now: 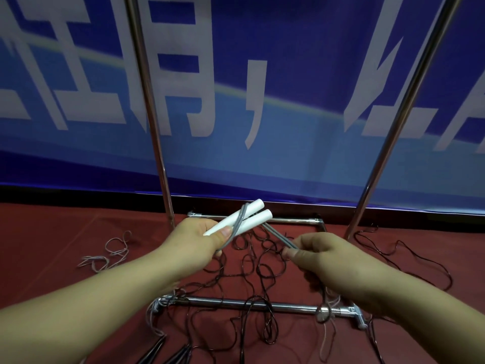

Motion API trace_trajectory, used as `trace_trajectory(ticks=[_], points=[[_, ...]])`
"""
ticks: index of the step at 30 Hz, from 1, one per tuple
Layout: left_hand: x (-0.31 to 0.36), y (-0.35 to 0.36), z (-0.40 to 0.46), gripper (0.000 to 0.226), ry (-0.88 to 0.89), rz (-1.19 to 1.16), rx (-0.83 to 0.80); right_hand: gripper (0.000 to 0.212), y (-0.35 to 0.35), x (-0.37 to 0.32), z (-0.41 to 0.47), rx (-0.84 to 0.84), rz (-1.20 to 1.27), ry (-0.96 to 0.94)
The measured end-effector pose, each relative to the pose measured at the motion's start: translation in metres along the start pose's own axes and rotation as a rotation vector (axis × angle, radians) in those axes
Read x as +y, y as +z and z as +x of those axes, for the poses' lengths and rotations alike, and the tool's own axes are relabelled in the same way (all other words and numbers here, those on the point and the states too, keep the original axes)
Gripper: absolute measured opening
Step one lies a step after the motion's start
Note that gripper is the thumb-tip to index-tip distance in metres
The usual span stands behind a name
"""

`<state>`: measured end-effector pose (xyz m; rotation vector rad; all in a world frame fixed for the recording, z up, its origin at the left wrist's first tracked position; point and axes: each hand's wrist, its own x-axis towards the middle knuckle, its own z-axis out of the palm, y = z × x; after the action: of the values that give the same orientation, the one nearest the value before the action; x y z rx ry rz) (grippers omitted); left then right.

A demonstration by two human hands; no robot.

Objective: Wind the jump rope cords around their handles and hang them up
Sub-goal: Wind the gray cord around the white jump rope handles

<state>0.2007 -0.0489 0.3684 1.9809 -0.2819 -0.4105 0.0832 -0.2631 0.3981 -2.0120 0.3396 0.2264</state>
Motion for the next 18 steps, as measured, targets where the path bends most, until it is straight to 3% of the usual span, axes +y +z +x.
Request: trace_trajectory(ticks=[4, 9, 18], points=[[-0.0012, -0.0017, 0.0014, 0.026, 0.048, 0.148, 0.059, 0.026, 0.0018, 0.0001, -0.0019, 0.039, -0.123, -0.018], [-0.0028, -0.0059, 0.0056, 0.027, 0.026, 0.157, 0.107, 0.035, 0.0011, -0.0018, -0.0036, 0.112, -0.206, -0.033], [-0.0037, -0.0058, 0.0069, 0.027, 0.100, 0.495, -0.044, 0.033, 0.0005, 0.0027, -0.0017, 0.238, -0.179, -0.253]])
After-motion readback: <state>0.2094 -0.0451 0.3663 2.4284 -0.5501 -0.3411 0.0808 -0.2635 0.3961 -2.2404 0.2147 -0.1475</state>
